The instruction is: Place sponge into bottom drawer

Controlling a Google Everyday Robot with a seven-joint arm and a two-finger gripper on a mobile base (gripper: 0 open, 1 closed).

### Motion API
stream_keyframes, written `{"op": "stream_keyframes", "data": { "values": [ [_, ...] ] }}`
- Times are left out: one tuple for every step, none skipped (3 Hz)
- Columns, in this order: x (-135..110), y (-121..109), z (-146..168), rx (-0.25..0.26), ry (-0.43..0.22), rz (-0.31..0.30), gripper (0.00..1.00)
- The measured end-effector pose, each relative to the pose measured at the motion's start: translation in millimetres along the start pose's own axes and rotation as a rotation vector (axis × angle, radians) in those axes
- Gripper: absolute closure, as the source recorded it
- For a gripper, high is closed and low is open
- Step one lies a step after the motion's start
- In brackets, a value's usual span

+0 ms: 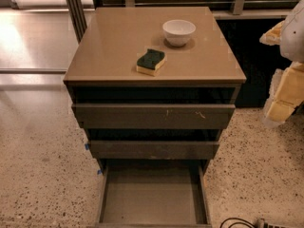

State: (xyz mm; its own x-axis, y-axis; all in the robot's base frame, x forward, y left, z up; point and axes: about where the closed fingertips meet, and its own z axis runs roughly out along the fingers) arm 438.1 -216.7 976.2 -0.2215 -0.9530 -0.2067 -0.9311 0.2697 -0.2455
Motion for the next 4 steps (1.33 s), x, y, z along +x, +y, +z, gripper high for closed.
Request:
{"op": "stream_keyframes", "data": {
  "values": [
    [0, 0, 0, 0.000, 0.000, 0.000, 0.00],
    [-19, -25, 17, 0.013, -0.034, -0.062, 0.00],
    [-44, -59, 41, 0.014, -0.094, -0.131, 0.00],
    [-44, -59, 41, 0.014, -0.095, -0.131, 0.00]
  ]
}}
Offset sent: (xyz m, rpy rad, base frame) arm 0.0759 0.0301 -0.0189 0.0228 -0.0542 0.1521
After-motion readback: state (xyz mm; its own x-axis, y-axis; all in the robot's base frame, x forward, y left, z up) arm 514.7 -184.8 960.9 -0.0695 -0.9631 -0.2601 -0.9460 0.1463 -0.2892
